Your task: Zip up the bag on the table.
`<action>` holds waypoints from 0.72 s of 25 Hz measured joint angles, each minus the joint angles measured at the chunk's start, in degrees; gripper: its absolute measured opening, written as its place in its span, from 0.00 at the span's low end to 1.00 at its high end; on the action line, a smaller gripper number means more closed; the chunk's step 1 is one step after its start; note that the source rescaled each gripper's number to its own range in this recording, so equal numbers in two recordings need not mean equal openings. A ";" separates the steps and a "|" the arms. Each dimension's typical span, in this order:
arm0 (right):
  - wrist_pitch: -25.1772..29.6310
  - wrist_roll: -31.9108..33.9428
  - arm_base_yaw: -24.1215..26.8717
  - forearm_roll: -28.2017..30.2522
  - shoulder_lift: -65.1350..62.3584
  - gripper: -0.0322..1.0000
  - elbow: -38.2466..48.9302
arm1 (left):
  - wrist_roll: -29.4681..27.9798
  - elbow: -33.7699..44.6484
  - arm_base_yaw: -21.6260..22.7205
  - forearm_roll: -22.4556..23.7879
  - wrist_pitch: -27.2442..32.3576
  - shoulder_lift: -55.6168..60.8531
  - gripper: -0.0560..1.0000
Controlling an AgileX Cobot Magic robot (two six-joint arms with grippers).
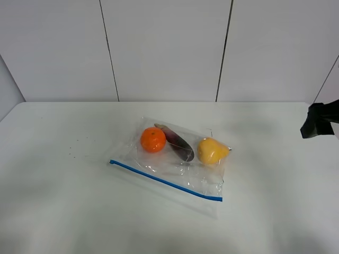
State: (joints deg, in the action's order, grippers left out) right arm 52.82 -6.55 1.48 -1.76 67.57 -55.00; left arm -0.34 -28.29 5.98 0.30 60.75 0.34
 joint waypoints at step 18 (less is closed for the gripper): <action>3.43 0.00 0.00 -4.26 -38.47 1.00 19.16 | 0.00 0.00 0.00 0.00 0.05 0.00 1.00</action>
State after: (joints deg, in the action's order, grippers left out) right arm 56.24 -6.55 1.48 -6.02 29.10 -35.84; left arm -0.34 -28.29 5.98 0.30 60.80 0.34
